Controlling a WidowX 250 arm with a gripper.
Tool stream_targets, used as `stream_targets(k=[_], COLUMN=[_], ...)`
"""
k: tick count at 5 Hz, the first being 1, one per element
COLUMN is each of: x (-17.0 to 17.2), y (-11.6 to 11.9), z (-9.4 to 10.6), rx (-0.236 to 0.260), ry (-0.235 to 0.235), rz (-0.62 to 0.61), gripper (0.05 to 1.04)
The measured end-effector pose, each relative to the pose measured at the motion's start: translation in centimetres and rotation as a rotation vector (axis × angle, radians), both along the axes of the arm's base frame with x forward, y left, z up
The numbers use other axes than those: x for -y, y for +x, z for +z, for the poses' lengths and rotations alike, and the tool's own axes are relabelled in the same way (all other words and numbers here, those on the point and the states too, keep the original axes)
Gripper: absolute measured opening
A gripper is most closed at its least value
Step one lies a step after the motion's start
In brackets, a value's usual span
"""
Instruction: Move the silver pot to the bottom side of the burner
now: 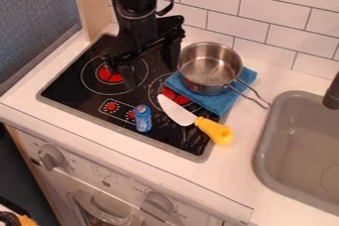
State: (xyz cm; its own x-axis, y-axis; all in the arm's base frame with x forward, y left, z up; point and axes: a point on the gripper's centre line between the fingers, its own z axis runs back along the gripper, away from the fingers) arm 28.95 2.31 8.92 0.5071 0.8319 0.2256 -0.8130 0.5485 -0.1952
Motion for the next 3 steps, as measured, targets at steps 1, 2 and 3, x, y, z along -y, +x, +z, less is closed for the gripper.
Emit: stream_targets(k=[1, 2, 3], x=[0.1, 0.8, 1.2], y=[-0.1, 1.1, 2.2], z=[-0.7, -0.8, -1.4], rx=[-0.021, 0.022, 0.039], ry=[-0.009, -0.049, -0.087], rz=[0.002, -0.021, -0.027], gripper=[1.0, 1.0, 1.0])
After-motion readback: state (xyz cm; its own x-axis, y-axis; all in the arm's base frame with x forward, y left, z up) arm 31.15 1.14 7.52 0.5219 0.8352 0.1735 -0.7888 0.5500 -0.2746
